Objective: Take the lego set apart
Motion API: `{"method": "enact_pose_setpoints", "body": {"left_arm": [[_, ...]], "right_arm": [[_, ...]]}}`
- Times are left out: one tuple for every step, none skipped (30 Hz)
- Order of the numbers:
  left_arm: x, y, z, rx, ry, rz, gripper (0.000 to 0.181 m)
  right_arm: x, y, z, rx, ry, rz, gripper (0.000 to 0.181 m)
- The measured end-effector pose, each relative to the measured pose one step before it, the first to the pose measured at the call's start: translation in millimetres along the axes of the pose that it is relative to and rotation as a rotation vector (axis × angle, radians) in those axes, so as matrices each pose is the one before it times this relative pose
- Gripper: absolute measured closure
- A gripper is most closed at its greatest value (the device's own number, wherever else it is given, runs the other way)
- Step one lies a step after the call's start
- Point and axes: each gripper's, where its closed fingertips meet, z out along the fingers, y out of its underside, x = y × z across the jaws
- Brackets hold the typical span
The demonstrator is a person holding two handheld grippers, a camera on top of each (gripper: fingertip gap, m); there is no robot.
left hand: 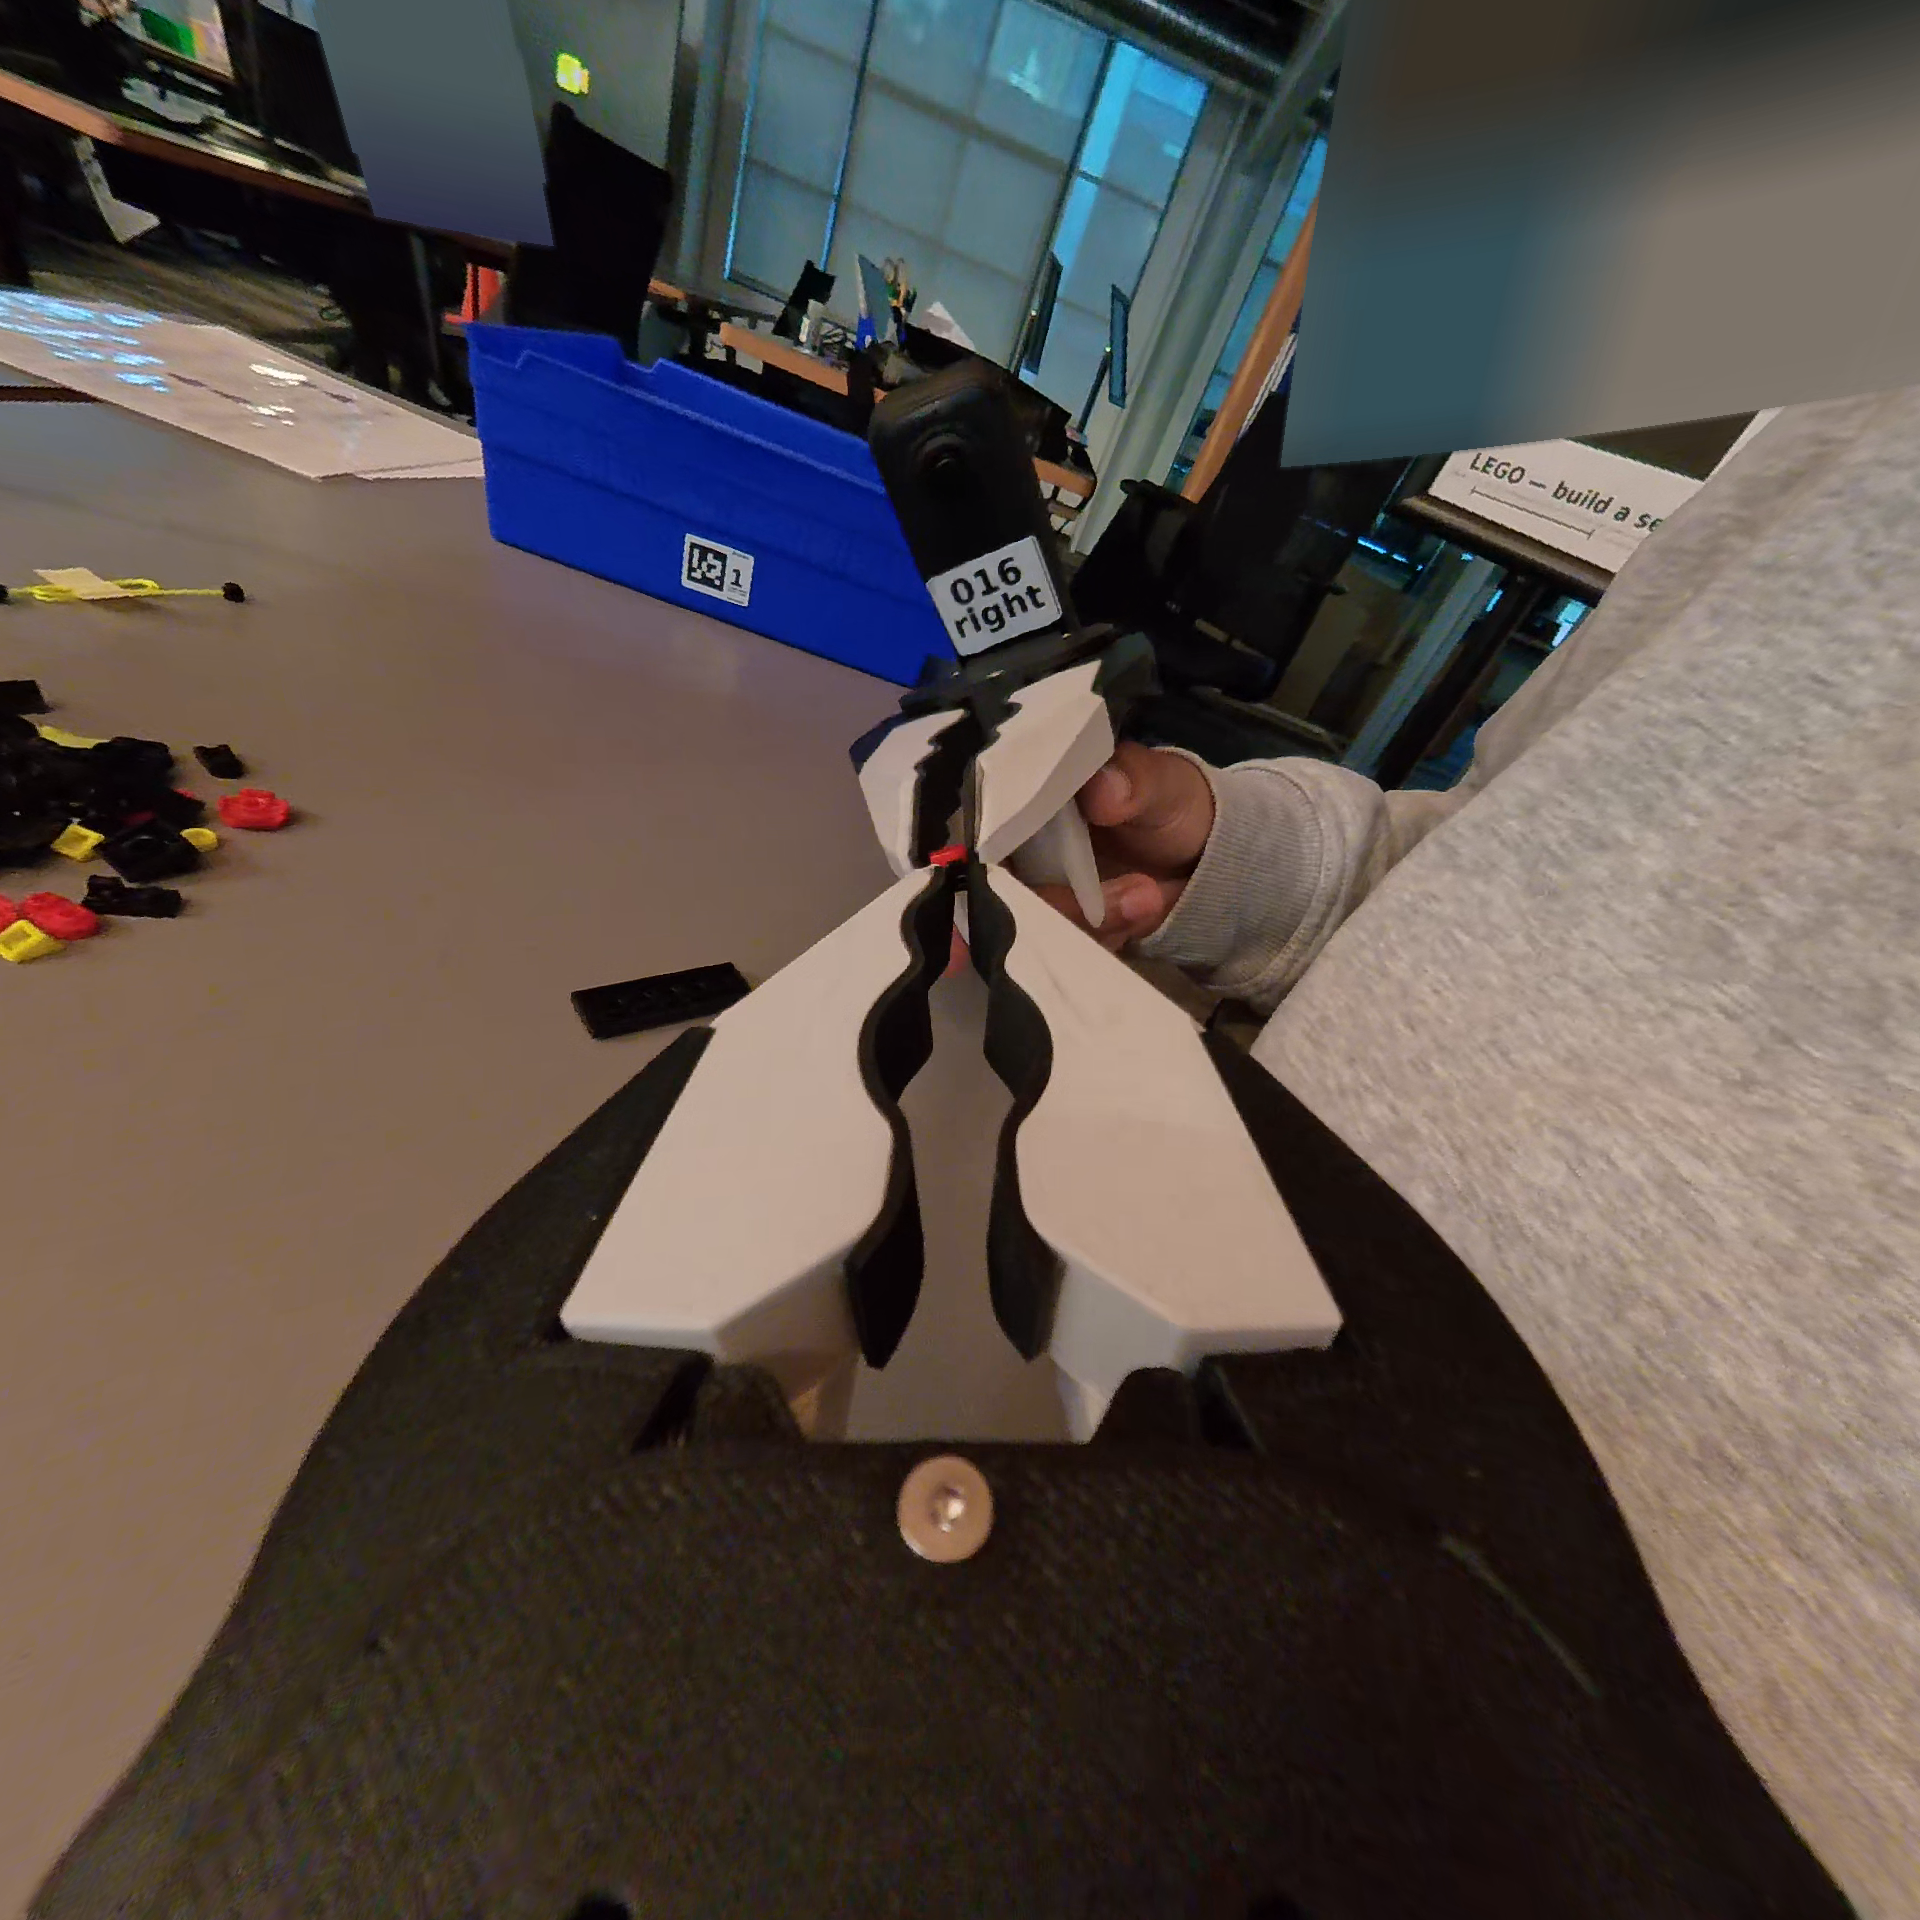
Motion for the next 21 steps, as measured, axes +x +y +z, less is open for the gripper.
{"method": "enact_pose_setpoints", "body": {"left_arm": [[0.01, 0.35, 0.15, -0.0022, 0.0025, -0.0055, 0.178], [0.34, -0.01, -0.22, 0.0008, 0.0065, -0.0053, 0.178], [1.26, -1.4, -0.76, 0.0098, 0.0143, -0.0092, 0.178], [0.9, -3.19, -0.41, 0.0187, 0.0102, -0.019, 0.178], [1.05, -3.6, -0.05, 0.0189, 0.0032, -0.012, 0.178], [0.99, -2.41, 0.27, 0.009, -0.004, 0.0057, 0.178], [-0.58, -0.7, 0.4, -0.0047, -0.0194, 0.022, 0.178], [-1.78, 1.19, 0.68, -0.0156, -0.0286, 0.0309, 0.177], [-2.03, 1.12, 0.52, -0.0158, -0.0251, 0.0262, 0.177], [-0.7, 0.8, 0.47, -0.0107, -0.0112, 0.0169, 0.177], [8.94, 4.3, 1.6, -0.0278, 0.0536, 0.022, 0.179], [8.56, 12.61, 6.88, -0.0731, 0.0301, 0.0041, 0.178], [3.89, 9.97, 9.06, -0.0548, -0.0164, 0.0423, 0.178], [2.47, -0.35, 5.39, -0.0071, -0.0219, 0.0316, 0.177], [-0.61, -3.44, 1.36, 0.0137, -0.0251, 0.0169, 0.178], [-1.7, 0.08, -0.25, -0.0062, -0.0093, 0.0039, 0.178], [-3.9, 3.24, -1.13, -0.016, -0.0103, -0.0013, 0.178], [-4.22, 2.09, -1.88, -0.0046, -0.0078, -0.0127, 0.178], [-2.16, -2.54, -2.4, 0.021, 0.0056, -0.0199, 0.178], [-3.03, -2.13, -2.38, 0.0182, -0.008, -0.0122, 0.178], [-2.38, -0.77, -1.57, 0.0071, -0.0096, -0.0045, 0.178]], "right_arm": [[0.22, -0.54, -0.09, 0.001, 0.005, -0.0139, 0.175], [-0.54, -0.9, 0.47, 0.0034, 0.0052, -0.0157, 0.176], [-2.0, -2.02, 0.76, 0.0122, 0.0018, -0.007, 0.176], [-2.31, -3.34, 0.6, 0.0236, -0.0012, 0.0051, 0.176], [-1.86, -3.72, 0.23, 0.0296, -0.0052, 0.0154, 0.177], [-1.14, -2.89, 0.02, 0.0237, -0.0067, 0.0202, 0.177], [0.65, -1.58, -0.24, 0.0139, 0.0023, 0.0168, 0.177], [1.98, -0.74, -0.53, 0.0087, 0.01, 0.011, 0.177], [2.26, -0.49, -0.55, 0.0094, 0.0095, 0.011, 0.177], [2.34, -1.05, -0.38, 0.0161, 0.0078, 0.0185, 0.178], [5.29, -7.07, -2.94, 0.0561, 0.0212, 0.0363, 0.177], [5.32, -13.73, -7.34, 0.0824, -0.0006, 0.0623, 0.177], [5.84, -14.02, -9.19, 0.0657, -0.0027, 0.0508, 0.178], [6.81, -7.92, -7.75, 0.0184, 0.0237, -0.0032, 0.177], [4.49, -3.51, -5.01, -0.007, 0.0307, -0.0315, 0.177], [-1.25, -3.97, -2.61, 0.0026, 0.0082, -0.0251, 0.178], [-4.01, -3.76, -1.02, 0.007, -0.0044, -0.0175, 0.178], [-1.81, -1.43, -0.42, 0.0005, 0.0022, -0.0172, 0.178], [0.38, 0.29, -0.11, -0.0013, 0.0044, -0.0098, 0.177], [1.05, 0.72, 0.03, 0.0018, -0.0034, 0.0045, 0.177], [0.65, 1.11, 0.38, 0.0014, -0.0117, 0.0166, 0.177]]}}
